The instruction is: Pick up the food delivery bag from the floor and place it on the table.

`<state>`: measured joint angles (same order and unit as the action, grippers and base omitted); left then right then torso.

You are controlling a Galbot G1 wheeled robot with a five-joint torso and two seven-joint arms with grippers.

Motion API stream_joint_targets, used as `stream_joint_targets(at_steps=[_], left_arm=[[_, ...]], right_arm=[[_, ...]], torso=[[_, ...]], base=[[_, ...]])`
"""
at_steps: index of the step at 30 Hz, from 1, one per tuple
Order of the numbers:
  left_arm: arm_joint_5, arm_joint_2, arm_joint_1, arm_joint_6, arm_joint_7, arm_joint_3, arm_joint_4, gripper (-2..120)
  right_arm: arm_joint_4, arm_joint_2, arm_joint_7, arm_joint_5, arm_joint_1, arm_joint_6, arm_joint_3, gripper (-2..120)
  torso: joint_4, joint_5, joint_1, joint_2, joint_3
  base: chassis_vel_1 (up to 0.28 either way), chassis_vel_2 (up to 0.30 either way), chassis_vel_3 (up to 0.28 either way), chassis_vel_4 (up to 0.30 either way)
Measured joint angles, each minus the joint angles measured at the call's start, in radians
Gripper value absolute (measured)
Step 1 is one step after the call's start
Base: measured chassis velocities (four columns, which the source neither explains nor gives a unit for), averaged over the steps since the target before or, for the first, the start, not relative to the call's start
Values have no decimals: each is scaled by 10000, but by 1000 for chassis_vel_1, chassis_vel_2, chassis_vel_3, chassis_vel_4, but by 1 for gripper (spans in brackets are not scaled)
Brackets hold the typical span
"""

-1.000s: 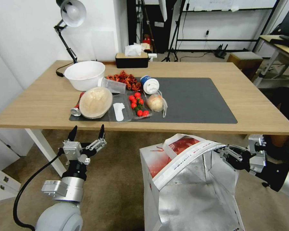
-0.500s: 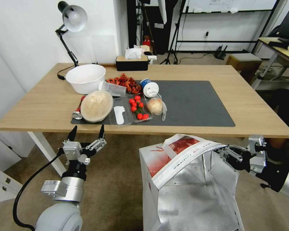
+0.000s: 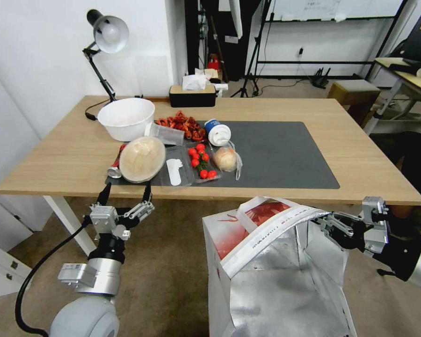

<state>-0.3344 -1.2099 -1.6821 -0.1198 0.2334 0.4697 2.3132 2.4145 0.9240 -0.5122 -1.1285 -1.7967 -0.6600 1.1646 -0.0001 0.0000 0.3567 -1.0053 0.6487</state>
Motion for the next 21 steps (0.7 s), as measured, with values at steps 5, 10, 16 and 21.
stream_joint_targets(at_steps=[5, 10, 16, 21], left_arm=[[-3, 25, -16, -62, 5, 7, 26, 100], [-60, 30, 8, -139, 2, 40, -71, 100], [-91, 30, 64, -185, -3, 64, -339, 100], [-95, 29, 116, -227, -15, 33, -510, 100]], right_arm=[[29, 42, 0, 0, -7, -3, -21, 0], [64, 86, -3, 1, -27, -12, -3, 0], [228, 160, -38, -511, -109, -90, 649, 0], [476, 176, 69, -2035, -9, -214, 1659, 0]], torso=[[0, 0, 6, -13, 7], [0, 0, 1, 2, -1], [0, 1, -13, 29, -17], [0, 0, -21, 49, -29]], base=[[0, 0, 0, 0], [0, 0, 0, 0], [0, 0, 0, 0], [0, 0, 0, 0]])
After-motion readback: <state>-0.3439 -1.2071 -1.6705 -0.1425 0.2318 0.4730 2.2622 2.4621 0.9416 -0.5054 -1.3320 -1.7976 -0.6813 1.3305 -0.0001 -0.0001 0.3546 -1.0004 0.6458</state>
